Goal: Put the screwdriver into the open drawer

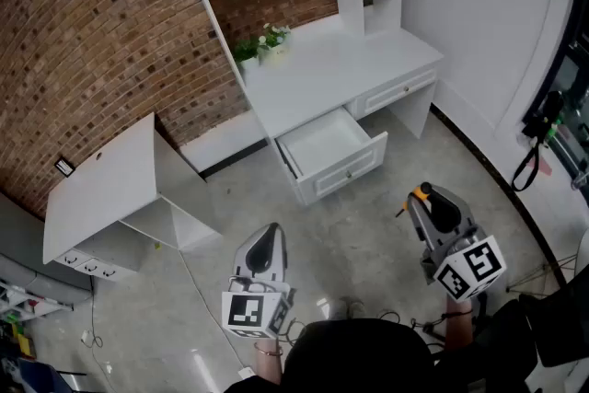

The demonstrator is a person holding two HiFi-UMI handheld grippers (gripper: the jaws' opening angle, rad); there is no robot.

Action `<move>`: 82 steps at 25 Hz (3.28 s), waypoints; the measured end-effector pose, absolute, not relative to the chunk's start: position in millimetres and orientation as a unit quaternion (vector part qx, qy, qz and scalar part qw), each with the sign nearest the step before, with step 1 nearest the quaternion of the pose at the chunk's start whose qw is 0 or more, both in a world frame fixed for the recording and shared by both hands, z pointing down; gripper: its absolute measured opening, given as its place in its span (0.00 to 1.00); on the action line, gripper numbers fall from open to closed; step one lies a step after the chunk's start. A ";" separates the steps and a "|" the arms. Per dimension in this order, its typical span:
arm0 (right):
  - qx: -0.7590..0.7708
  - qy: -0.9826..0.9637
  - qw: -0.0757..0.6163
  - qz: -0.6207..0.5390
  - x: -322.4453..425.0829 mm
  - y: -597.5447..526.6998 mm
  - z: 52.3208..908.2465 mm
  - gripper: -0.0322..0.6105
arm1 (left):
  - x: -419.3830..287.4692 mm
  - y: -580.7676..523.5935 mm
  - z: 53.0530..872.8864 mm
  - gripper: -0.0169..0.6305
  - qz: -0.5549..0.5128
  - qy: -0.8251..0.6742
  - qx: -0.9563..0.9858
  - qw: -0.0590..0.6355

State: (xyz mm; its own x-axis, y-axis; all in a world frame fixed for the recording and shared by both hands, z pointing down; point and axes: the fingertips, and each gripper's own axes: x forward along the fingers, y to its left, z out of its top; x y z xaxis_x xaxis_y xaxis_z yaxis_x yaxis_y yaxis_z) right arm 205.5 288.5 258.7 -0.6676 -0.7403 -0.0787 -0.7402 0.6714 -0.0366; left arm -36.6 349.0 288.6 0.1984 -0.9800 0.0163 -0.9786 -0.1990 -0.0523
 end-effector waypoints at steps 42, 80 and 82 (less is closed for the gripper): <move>-0.376 0.925 0.057 -0.029 161.1 148.6 274.3 0.22 | -49.9 197.7 322.7 0.04 -0.033 0.613 -0.789 -0.012; -0.336 0.936 -0.069 -0.073 58.1 -93.1 357.8 0.22 | -111.0 -7.9 416.1 0.04 -0.067 0.615 -0.773 -0.142; -0.321 0.940 -0.084 -0.076 52.6 -109.1 368.3 0.22 | -111.5 -20.7 423.8 0.04 -0.071 0.621 -0.766 -0.152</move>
